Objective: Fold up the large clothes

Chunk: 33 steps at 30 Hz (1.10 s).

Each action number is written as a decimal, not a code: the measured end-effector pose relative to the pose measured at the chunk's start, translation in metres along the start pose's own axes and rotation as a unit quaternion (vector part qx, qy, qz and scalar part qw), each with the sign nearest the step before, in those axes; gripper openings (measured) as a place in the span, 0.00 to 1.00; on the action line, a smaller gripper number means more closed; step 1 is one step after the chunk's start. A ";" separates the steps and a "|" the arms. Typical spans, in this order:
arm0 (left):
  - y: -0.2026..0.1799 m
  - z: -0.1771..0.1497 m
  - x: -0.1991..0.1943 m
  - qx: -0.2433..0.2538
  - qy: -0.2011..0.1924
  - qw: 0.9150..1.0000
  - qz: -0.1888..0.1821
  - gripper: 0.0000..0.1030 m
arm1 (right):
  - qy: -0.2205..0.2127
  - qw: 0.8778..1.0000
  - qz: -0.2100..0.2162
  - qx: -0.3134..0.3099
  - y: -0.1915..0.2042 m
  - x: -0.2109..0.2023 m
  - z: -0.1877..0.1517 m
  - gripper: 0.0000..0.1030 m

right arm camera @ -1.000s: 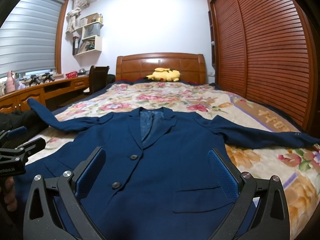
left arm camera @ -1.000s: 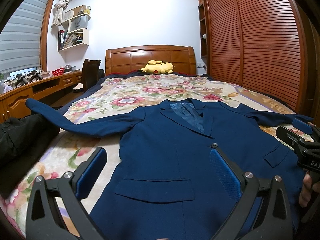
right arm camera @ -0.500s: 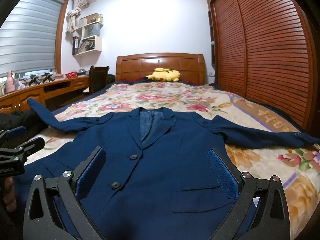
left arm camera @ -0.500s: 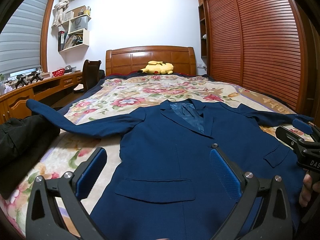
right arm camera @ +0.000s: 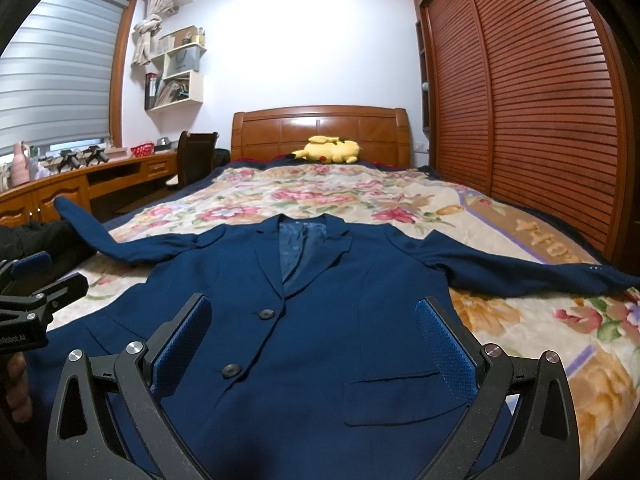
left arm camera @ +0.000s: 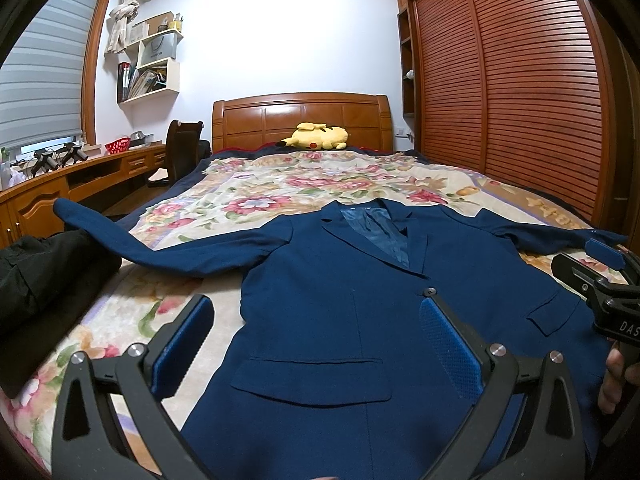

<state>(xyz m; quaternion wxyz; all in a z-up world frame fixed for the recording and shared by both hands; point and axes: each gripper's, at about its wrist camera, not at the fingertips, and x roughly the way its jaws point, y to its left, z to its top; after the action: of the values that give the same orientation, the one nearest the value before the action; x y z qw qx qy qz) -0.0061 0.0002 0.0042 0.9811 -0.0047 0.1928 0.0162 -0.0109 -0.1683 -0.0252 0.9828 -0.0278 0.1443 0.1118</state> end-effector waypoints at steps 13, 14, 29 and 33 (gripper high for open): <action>0.002 0.000 -0.002 0.000 0.002 1.000 0.000 1.00 | 0.001 1.000 0.002 -0.001 0.001 0.000 0.000 1.00; 0.002 0.000 -0.001 0.001 0.002 1.000 0.001 1.00 | 0.002 1.000 0.003 -0.002 0.001 0.000 0.001 1.00; 0.037 0.012 0.006 -0.013 0.030 0.999 0.021 1.00 | 0.011 0.998 0.047 -0.034 0.034 0.007 0.017 1.00; 0.051 0.015 0.009 -0.008 0.039 0.999 0.036 1.00 | 0.016 0.997 0.061 -0.038 0.045 0.012 0.024 1.00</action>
<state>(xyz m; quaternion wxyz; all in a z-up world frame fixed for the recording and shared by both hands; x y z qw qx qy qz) 0.0066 0.0513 0.0148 0.9716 -0.0065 0.2305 0.0533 -0.0031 -0.1196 -0.0073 0.9700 -0.0577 0.1574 0.1761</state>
